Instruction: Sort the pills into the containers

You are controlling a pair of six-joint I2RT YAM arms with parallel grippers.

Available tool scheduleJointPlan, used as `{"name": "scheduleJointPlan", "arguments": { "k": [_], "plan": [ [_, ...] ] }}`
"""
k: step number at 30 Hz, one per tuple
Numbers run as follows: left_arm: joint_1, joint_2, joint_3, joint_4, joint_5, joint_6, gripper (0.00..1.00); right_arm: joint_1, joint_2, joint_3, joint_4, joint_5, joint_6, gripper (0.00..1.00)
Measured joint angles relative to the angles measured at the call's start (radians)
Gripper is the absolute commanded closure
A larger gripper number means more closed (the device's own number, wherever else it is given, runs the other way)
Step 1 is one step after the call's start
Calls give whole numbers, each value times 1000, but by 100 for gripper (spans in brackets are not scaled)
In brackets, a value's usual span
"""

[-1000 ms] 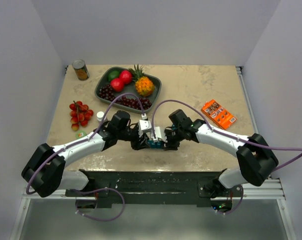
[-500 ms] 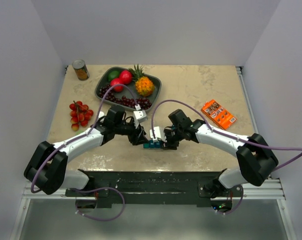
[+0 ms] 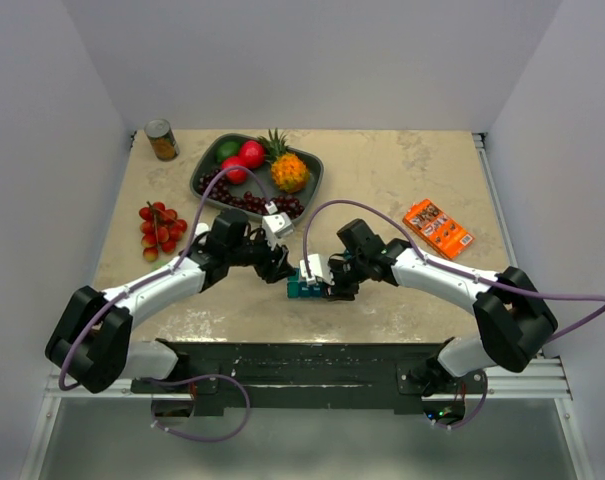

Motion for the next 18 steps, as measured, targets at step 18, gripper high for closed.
{"name": "scheduleJointPlan", "arguments": {
  "k": [18],
  "plan": [
    [0, 144, 43, -100, -102, -32, 38, 3, 3, 0, -18, 2, 1, 78]
  ]
}}
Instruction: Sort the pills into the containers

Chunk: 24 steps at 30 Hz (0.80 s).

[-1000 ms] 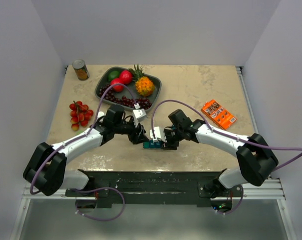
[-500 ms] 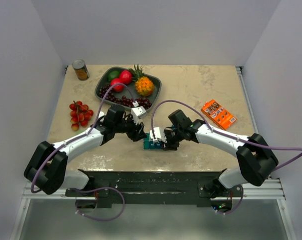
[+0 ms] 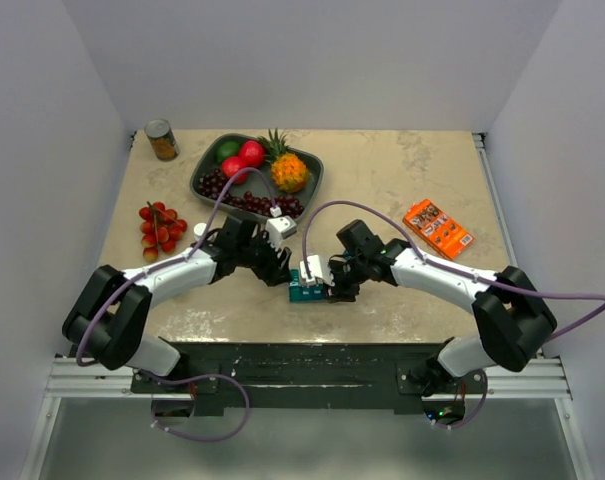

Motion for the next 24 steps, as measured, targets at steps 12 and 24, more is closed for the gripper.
{"name": "scheduleJointPlan", "arguments": {
  "k": [12, 24],
  "plan": [
    [7, -367, -6, 25, -141, -78, 26, 0, 83, 0, 11, 37, 19, 76],
    [20, -687, -7, -165, -331, -234, 19, 0, 152, 18, 5, 71, 27, 67]
  ]
}}
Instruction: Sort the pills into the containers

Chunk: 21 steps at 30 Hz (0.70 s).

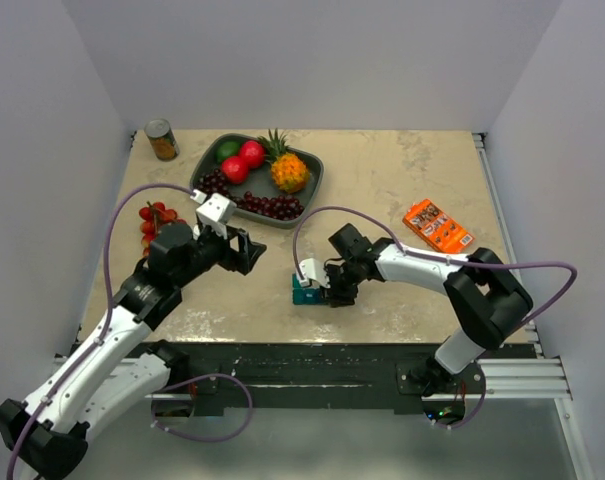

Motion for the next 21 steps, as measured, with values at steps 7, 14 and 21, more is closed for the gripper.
{"name": "scheduleJointPlan", "arguments": {
  "k": [7, 14, 21],
  "plan": [
    [0, -89, 0, -92, -30, -42, 19, 0, 22, 55, -59, 7, -66, 67],
    [0, -115, 6, -171, -53, -53, 18, 0, 117, 192, -196, 23, -267, 64],
    [0, -137, 42, -243, -84, -54, 17, -8, 235, 327, -284, 90, -423, 34]
  ]
}}
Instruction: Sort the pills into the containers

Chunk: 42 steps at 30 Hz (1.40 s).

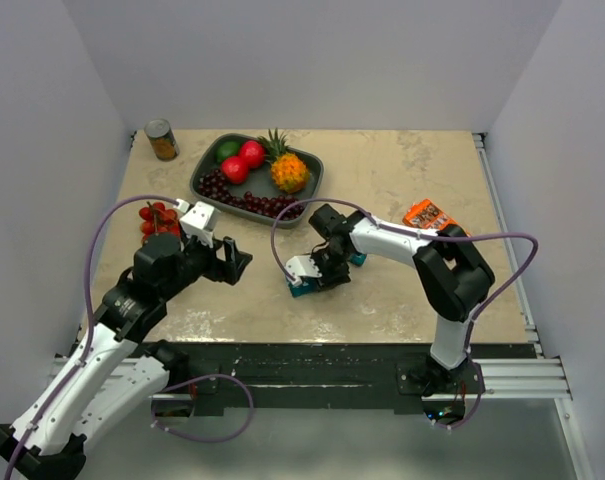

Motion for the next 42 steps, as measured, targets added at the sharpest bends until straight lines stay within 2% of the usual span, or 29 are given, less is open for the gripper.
{"name": "scheduleJointPlan", "arguments": {
  "k": [2, 6, 13, 14, 15, 18, 23, 29, 32, 35, 39, 42],
  "plan": [
    [0, -7, 12, -12, -7, 0, 17, -6, 32, 44, -22, 22, -16, 22],
    [0, -9, 41, -40, -25, -1, 17, -14, 90, 135, -71, 53, -34, 9],
    [0, 10, 93, -120, -96, -47, 10, -25, 56, 152, -76, 70, -11, 9],
    [0, 20, 103, -134, -114, -58, 10, -26, 34, 153, -76, 66, 5, 7],
    [0, 37, 122, -162, -148, -78, 9, -28, 11, 153, -75, 62, 22, 2],
    [0, 93, 161, -229, -236, -123, 1, -36, -121, 138, -25, 35, 132, 1],
    [0, 187, 180, -356, -409, -239, 1, -64, -340, 80, 114, -88, 396, 1],
    [15, 267, 181, -484, -594, -385, 1, -131, -357, -12, 192, -235, 553, 1],
    [98, 282, 179, -462, -640, -391, 1, -145, -330, -40, 194, -257, 584, 1],
    [227, 326, 162, -405, -639, -372, 1, -151, -331, -55, 198, -275, 596, 1],
    [405, 372, 98, -323, -583, -326, 2, -159, -335, -55, 210, -294, 601, 1],
    [478, 390, 73, -284, -552, -301, 6, -168, -343, -59, 212, -299, 600, 1]
  ]
}}
